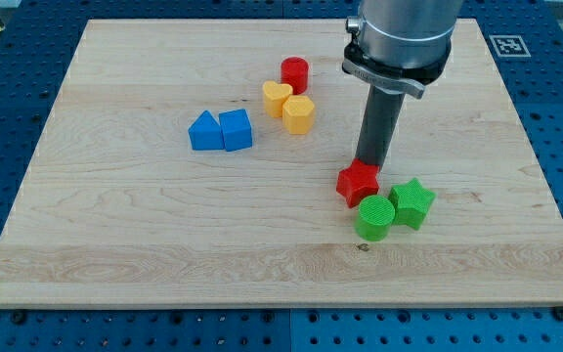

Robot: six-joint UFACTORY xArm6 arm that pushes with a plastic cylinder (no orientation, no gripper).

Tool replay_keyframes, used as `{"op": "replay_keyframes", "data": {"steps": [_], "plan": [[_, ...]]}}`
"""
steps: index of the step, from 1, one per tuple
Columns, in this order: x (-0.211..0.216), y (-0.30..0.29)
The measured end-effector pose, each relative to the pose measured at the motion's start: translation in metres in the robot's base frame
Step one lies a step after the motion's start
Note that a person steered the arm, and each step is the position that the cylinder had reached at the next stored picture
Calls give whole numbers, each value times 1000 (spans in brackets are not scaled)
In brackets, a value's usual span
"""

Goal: Move the red circle towards the yellow hexagon

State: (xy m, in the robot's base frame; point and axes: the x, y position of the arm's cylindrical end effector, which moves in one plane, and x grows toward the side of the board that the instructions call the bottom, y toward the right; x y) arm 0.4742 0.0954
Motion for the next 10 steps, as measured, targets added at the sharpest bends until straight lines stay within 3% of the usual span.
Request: {"op": "replay_keyframes", "data": {"steps": [1, 3, 4, 5, 6, 7, 9, 10], "plan": [[-18, 0], [-168, 18], [-225, -22], [-226, -86], [-203, -115], [-185, -103], [-123, -10], [-121, -6]]}}
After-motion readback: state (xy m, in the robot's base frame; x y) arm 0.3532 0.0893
